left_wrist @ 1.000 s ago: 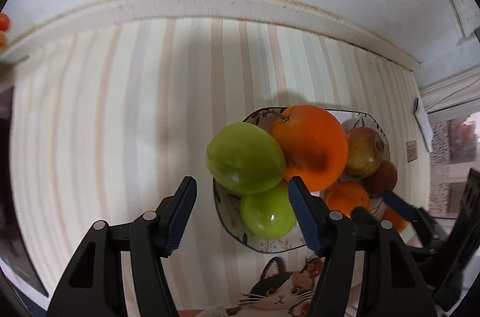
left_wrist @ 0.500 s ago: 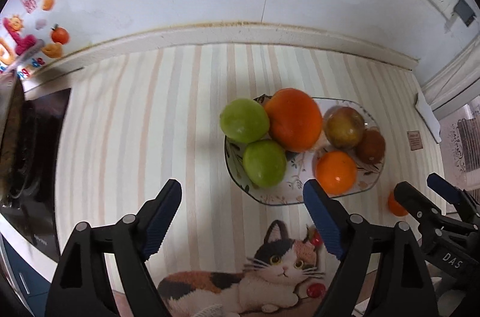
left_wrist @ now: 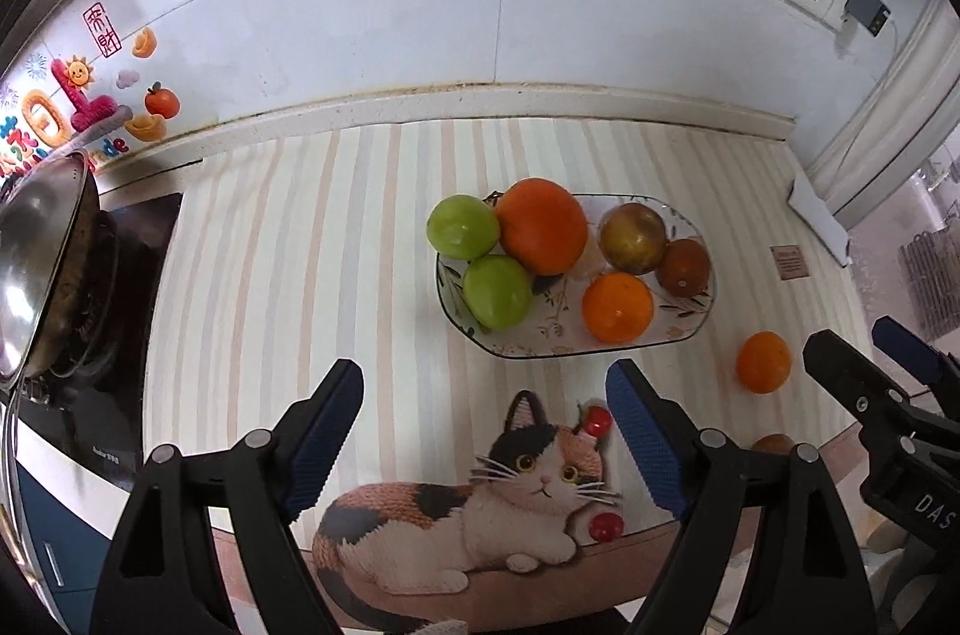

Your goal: Organize fruits

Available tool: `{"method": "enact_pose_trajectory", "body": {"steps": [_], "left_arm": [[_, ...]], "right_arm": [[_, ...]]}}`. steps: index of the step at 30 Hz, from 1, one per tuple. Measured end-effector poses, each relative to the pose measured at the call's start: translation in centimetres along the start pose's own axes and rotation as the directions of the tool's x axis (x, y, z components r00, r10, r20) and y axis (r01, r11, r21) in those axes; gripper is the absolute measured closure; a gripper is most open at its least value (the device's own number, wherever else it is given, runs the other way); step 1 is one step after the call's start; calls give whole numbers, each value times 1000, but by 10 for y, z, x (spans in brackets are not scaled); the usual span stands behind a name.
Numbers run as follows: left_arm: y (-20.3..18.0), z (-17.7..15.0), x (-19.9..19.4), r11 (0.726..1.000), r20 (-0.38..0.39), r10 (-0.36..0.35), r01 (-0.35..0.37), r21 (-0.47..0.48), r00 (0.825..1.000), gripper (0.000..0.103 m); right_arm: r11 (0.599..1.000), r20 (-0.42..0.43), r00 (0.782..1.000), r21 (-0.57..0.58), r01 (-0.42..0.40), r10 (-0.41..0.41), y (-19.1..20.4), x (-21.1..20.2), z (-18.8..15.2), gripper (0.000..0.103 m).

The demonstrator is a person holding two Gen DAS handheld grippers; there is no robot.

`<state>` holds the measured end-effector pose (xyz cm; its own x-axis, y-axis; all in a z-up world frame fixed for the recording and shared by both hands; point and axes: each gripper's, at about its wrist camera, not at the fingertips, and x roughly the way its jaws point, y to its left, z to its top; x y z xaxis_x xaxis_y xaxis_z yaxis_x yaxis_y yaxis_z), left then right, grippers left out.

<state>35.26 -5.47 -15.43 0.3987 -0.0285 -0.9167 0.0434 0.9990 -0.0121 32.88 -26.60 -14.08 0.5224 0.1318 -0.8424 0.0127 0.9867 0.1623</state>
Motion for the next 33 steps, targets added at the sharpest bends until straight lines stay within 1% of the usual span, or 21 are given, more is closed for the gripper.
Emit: {"method": "enact_pose_trajectory", "body": {"steps": [4,6,9,11,13,15,17,19,21,23,25,27,29,30,31,33], "left_arm": [[-2,-4,-12,1000,19,-3,3,-7,1000,20],[-4,-5,-13,1000,12,-15,15,-8,1000,20],[-8,-5,-13,1000,6,-18,18,-4,1000,20],[-13,-5,-10,1000,-3,-14,14,8,1000,20],[-22,-5,-6,999,-10,0,1,38,1000,20],[-37,-6,1,995,-12,35,-33,98,999,20],[-56,-9,12,984,-17,61,-58,171,998,20],[-73,-13,23,972,-36,70,-60,225,997,20],[-92,-17,36,956,-50,82,-64,286,995,20],[-111,-21,48,936,-67,89,-61,346,994,20],[-126,-23,58,921,-86,92,-52,385,992,20],[-140,-26,71,908,-115,94,-38,418,989,20],[-152,-26,81,899,-141,93,-22,438,986,20],[-157,-26,86,895,-153,92,-14,445,984,20],[-161,-26,90,894,-165,88,-5,448,982,20],[-169,-23,99,896,-194,82,13,444,978,20]], "right_arm": [[1000,12,1000,8,-8,8,-2,-10,-5,8],[1000,17,1000,22,-19,18,-3,-14,-8,8],[997,18,999,65,-48,47,-12,-15,-10,8],[991,16,998,117,-67,65,-25,-14,-12,8],[985,-3,998,161,-62,63,-38,-9,-15,7],[975,-34,998,219,-43,51,-58,0,-23,7],[962,-72,997,273,-3,24,-81,13,-37,7],[950,-117,993,309,38,-1,-100,28,-51,7],[934,-174,985,351,72,-11,-120,48,-69,7],[919,-219,976,384,86,0,-134,67,-86,7],[906,-266,964,410,105,9,-144,87,-105,7],[893,-295,955,434,117,18,-150,101,-119,7],[892,-302,953,424,156,-24,-154,108,-128,6],[890,-297,954,425,165,-35,-157,112,-132,9],[885,-305,952,434,168,-31,-160,115,-136,17],[874,-330,944,456,169,-10,-168,125,-144,30]]}}
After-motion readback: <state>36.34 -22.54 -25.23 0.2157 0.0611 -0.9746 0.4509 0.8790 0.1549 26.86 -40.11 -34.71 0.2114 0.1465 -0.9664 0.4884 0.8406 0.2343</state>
